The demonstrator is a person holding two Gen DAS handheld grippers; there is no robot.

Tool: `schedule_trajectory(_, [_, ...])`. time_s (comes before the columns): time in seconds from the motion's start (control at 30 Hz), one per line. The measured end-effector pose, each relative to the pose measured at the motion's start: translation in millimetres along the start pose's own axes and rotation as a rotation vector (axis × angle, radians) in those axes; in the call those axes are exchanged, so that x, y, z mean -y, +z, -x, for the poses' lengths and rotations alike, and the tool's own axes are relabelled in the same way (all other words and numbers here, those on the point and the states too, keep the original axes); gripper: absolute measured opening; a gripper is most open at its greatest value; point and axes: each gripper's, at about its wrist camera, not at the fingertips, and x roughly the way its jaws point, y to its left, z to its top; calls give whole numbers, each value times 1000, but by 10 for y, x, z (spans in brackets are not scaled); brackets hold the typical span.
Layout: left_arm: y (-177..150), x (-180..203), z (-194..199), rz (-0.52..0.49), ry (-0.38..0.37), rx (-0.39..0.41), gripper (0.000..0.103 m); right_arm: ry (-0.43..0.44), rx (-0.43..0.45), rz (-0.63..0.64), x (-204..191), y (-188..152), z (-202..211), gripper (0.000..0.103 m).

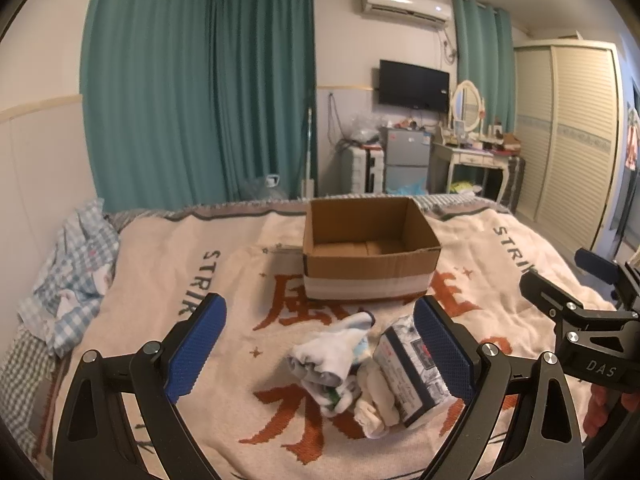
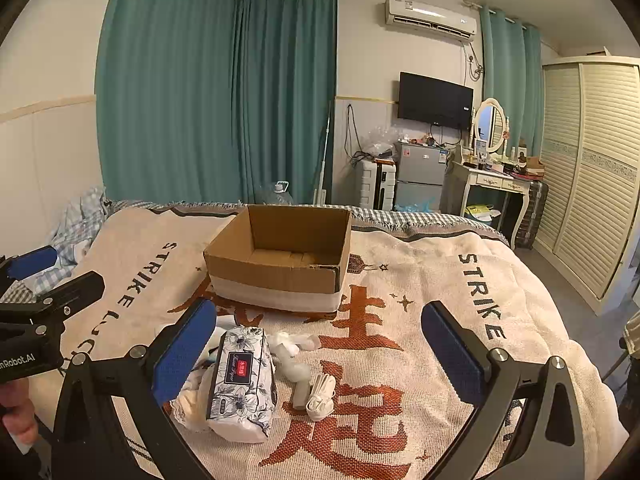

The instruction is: Organize soft objects

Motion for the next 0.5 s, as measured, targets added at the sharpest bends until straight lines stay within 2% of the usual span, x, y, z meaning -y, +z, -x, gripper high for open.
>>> schedule_trajectory(0.5, [-2,-35,5,-3,7,-9,96,1,-1,4,-2,-51,-47,103])
